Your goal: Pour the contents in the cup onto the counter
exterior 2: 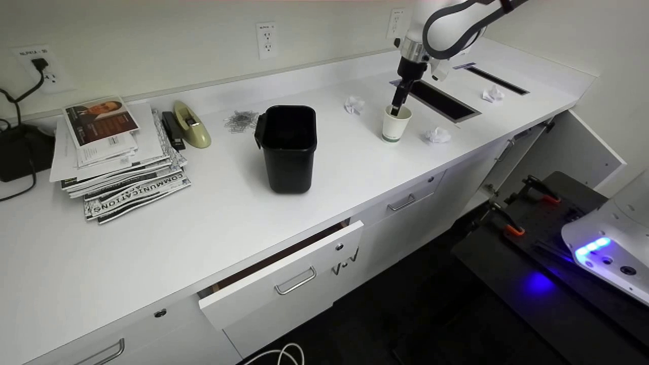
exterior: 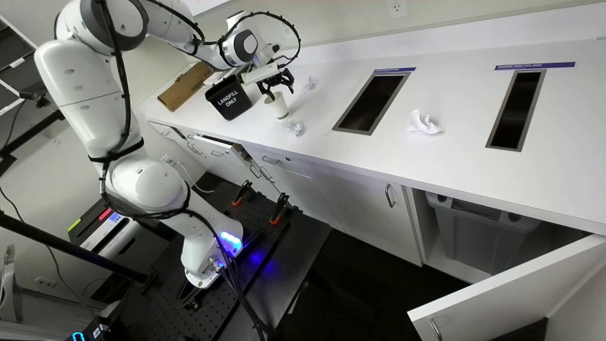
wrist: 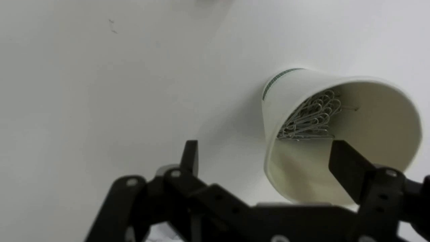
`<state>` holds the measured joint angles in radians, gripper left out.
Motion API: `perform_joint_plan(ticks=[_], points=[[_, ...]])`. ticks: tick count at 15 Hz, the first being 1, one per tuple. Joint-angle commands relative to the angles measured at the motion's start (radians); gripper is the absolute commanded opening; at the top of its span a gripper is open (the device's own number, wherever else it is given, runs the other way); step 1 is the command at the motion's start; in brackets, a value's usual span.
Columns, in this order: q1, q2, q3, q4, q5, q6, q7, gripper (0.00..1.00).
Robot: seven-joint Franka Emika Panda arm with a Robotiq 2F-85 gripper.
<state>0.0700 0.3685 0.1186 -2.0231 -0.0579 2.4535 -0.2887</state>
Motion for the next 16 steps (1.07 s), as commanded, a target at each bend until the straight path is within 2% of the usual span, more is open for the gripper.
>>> perform_joint_plan(ticks=[1,2,11,16], points=[[0.002,0.024,-0.003,0.029,-0.012,-0.017,0.013,0.75],[0.001,0.027,-0.003,0.029,-0.012,-0.018,0.013,0.7],[0.006,0.036,-0.002,0.034,-0.017,-0.025,0.017,0.02],[0.036,-0.006,0.002,0.009,-0.041,-0.026,0.041,0.01]])
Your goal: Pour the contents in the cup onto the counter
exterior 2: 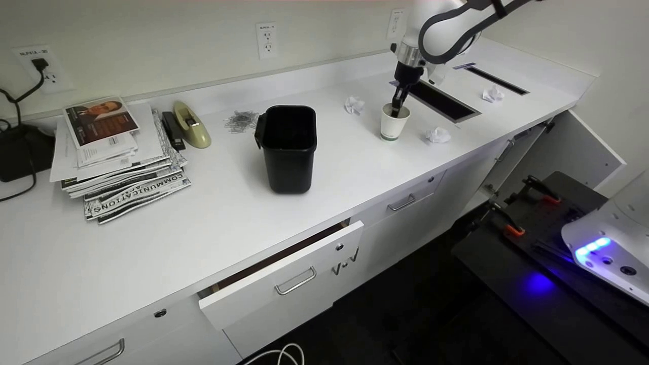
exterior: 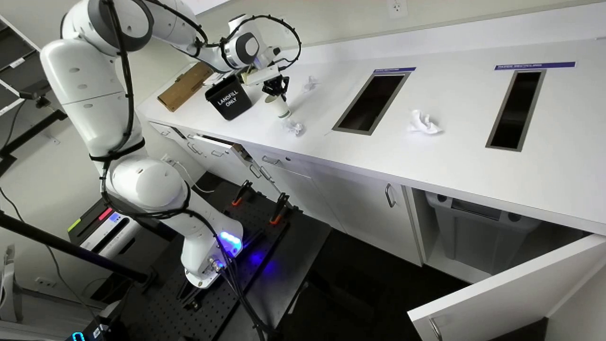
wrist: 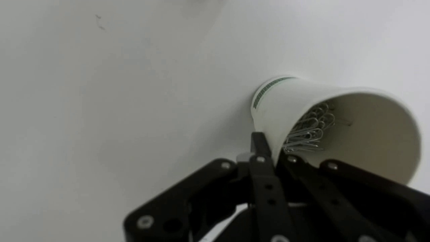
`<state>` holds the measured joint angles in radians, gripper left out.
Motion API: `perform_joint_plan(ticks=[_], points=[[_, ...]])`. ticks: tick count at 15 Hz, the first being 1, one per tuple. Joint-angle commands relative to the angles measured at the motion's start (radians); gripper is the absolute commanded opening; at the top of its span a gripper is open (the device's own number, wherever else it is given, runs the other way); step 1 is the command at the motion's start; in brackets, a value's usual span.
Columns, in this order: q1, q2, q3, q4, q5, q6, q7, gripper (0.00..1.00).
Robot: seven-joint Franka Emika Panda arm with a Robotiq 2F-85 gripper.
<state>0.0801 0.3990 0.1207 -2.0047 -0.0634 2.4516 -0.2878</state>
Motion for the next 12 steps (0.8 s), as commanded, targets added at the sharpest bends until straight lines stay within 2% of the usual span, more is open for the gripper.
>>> perform_joint_plan(ticks=[1,5,10,12], points=[[0.046,-0.055,-0.009,-0.015,-0.062,-0.038,0.076,0.0],[0.13,-0.113,-0.047,-0.031,-0.229,-0.04,0.259,0.01],[0.241,-0.147,-0.117,-0.018,-0.611,-0.088,0.61,0.01],[0.261,-0.152,-0.117,-0.014,-0.76,-0.137,0.747,0.01]])
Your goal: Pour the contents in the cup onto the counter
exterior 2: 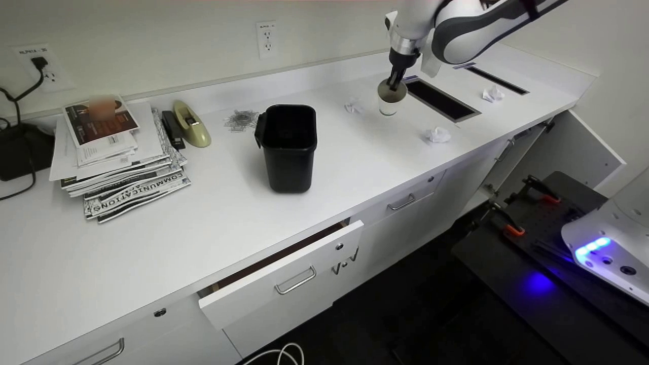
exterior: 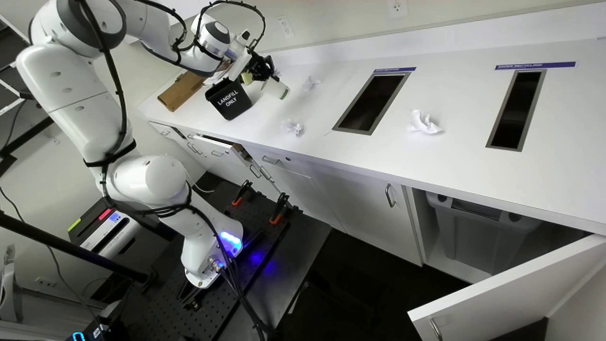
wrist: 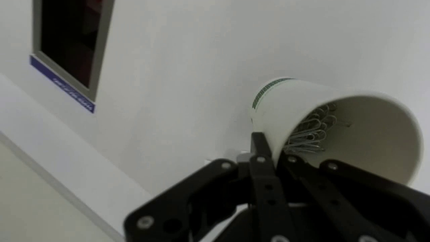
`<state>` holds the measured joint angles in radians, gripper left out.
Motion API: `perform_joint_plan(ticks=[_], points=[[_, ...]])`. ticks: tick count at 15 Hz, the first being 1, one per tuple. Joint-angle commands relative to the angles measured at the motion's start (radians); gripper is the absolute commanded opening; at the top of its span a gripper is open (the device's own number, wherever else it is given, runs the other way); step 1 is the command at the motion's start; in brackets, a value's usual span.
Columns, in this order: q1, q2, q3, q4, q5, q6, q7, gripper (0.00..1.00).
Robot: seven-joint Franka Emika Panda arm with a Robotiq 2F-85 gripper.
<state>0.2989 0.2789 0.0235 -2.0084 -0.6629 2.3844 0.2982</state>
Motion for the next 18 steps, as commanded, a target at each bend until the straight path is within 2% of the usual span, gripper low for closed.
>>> perform_joint_plan(ticks=[1,4,7,8,14,15,18], points=[[0.044,-0.032,-0.008,-0.009,-0.214,-0.098,0.212,0.01],[0.048,-0.012,0.029,-0.005,-0.327,-0.171,0.327,0.01],[0.043,0.028,0.066,0.005,-0.379,-0.224,0.398,0.01],[0.015,0.013,0.078,0.0,-0.347,-0.19,0.35,0.03],[0.018,0.037,0.087,0.002,-0.362,-0.202,0.378,0.01],[0.037,0.057,0.087,0.026,-0.381,-0.265,0.376,0.01],[0.07,0.118,0.104,0.075,-0.439,-0.363,0.387,0.01]])
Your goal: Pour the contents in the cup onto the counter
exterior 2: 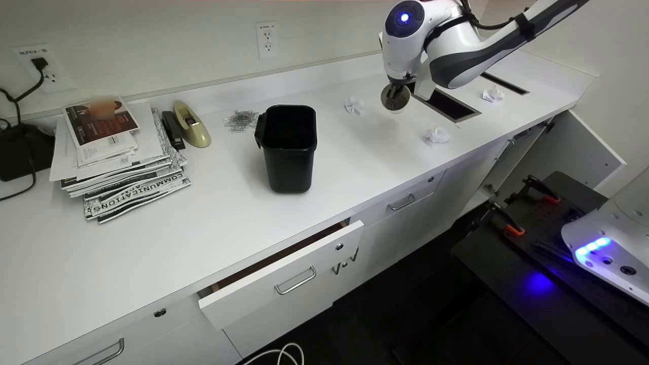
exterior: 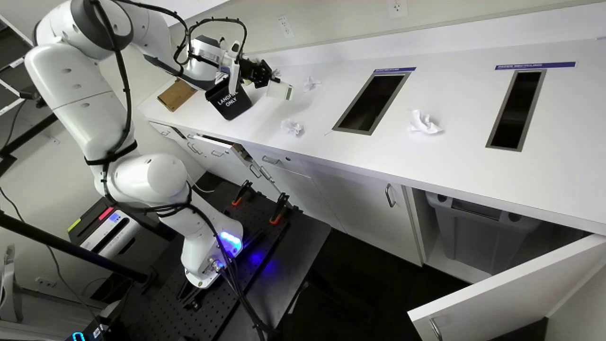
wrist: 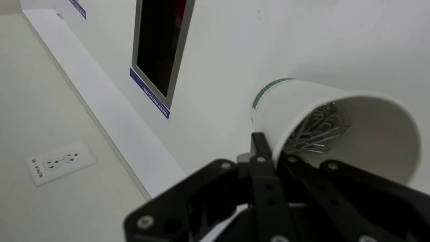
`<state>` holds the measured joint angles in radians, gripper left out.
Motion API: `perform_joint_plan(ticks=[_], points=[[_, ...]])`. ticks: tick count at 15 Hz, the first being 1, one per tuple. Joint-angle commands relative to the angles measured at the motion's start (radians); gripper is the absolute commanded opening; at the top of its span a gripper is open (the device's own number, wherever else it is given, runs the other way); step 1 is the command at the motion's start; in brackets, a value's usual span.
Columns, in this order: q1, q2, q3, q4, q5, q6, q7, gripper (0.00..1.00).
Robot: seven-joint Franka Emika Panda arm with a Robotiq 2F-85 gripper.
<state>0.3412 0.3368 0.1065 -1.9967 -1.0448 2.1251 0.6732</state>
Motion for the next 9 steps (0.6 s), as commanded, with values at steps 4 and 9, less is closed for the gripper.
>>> perform_joint_plan(ticks=[4,9], points=[[0.067,0.149,0.04,0.121,-0.175,-0.208,0.016,0.01],[0.092,0.22,0.047,0.132,-0.387,-0.265,0.01,0.01]])
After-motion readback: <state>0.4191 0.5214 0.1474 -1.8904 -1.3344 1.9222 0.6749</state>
